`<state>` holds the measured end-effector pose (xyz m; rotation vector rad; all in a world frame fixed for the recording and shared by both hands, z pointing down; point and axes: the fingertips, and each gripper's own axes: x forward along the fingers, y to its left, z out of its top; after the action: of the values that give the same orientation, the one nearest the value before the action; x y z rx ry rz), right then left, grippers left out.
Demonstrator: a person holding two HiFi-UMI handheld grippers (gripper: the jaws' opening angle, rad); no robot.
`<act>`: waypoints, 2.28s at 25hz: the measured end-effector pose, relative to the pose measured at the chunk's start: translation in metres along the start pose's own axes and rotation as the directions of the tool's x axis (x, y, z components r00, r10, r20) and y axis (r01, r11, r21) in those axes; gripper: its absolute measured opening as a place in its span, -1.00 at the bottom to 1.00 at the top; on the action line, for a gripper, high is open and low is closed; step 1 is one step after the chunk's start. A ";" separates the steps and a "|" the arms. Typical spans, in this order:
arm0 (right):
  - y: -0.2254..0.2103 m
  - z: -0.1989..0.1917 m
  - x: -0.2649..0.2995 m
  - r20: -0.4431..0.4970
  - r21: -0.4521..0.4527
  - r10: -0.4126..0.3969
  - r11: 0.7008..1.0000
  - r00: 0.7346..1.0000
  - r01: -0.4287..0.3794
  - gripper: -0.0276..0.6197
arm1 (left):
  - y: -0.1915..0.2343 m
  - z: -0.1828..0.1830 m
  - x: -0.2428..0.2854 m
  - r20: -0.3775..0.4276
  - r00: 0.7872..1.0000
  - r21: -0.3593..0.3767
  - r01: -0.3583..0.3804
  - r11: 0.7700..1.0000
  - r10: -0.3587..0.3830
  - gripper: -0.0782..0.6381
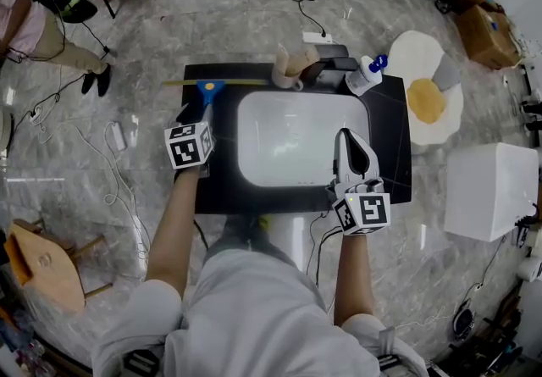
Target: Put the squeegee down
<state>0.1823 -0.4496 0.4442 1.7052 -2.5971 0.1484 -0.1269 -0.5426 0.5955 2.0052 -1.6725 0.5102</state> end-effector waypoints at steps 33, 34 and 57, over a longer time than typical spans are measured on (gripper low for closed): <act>0.033 0.046 -0.092 0.058 -0.031 0.027 0.999 0.998 -0.026 -0.91 | -0.044 0.058 -0.228 0.357 0.934 0.118 -0.044 0.992 0.000 -0.76; 0.034 0.047 -0.093 0.062 -0.032 0.028 0.999 0.998 -0.026 -0.91 | -0.044 0.058 -0.233 0.362 0.932 0.120 -0.046 0.992 -0.001 -0.76; 0.048 0.051 -0.101 0.057 -0.064 0.046 0.997 0.997 -0.042 -0.91 | -0.039 0.051 -0.276 0.423 0.906 0.161 -0.043 0.986 -0.029 -0.79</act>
<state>0.1801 -0.3434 0.3822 1.6571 -2.6518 0.0178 -0.1410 -0.3444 0.3935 2.3632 -1.9412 0.2266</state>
